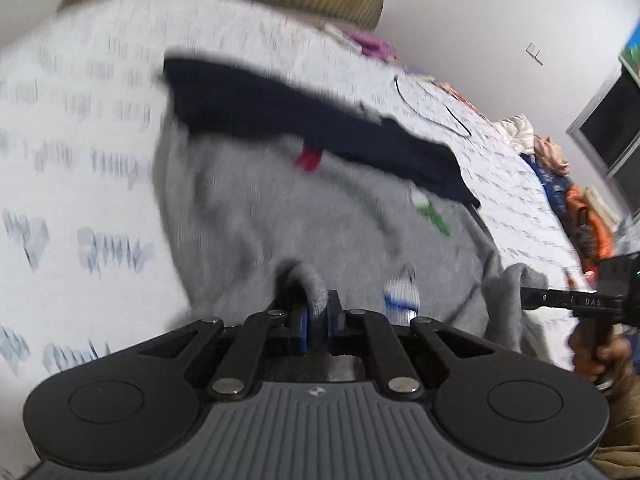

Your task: Fold small clothes

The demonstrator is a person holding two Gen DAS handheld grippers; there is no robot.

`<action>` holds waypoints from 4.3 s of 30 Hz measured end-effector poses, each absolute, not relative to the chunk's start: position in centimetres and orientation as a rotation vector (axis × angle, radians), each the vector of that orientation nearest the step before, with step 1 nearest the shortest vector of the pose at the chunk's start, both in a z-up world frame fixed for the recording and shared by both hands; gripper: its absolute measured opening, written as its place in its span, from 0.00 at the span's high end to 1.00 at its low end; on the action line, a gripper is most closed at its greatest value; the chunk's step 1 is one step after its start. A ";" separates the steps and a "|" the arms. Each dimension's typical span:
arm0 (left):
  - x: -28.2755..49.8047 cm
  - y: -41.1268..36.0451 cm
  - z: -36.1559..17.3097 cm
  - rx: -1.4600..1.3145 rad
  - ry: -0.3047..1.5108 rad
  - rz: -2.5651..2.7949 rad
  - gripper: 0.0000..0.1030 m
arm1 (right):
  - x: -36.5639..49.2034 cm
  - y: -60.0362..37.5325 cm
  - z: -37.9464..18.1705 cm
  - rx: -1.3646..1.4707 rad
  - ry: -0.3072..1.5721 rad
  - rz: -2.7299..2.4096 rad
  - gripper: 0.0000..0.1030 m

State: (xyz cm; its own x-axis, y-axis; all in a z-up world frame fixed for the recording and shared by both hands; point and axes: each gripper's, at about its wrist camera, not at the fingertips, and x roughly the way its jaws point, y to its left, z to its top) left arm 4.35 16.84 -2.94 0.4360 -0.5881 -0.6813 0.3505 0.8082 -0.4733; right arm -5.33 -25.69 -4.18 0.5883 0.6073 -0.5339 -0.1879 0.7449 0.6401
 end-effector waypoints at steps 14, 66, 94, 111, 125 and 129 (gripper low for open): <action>-1.6 20.8 -4.9 -0.413 0.895 -0.697 0.26 | -11.1 -27.5 -5.3 0.573 0.818 0.586 0.33; 7.3 10.9 6.5 -0.035 0.664 -0.444 0.89 | 1.8 -26.0 0.0 0.670 0.584 0.404 0.87; 10.3 10.2 2.1 -0.015 0.810 -0.358 0.89 | -4.4 -17.1 -1.8 -0.449 0.506 0.450 0.36; 10.9 9.8 1.5 0.013 0.853 -0.273 0.89 | -3.1 -17.2 0.4 -0.231 0.441 0.416 0.93; 10.3 9.0 3.8 0.082 0.802 -0.216 0.89 | -2.7 -19.7 3.2 -0.094 0.322 0.323 0.93; 10.3 9.4 4.7 0.078 0.785 -0.206 0.90 | -2.6 -20.2 3.9 -0.072 0.293 0.292 0.93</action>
State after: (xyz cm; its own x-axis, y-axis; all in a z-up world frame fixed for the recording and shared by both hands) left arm 10.33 9.35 4.74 0.6886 -0.1551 -0.7084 0.2133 0.9770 -0.0066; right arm -2.62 -20.24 3.94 0.9157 0.2734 -0.2944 -0.2941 0.9554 -0.0275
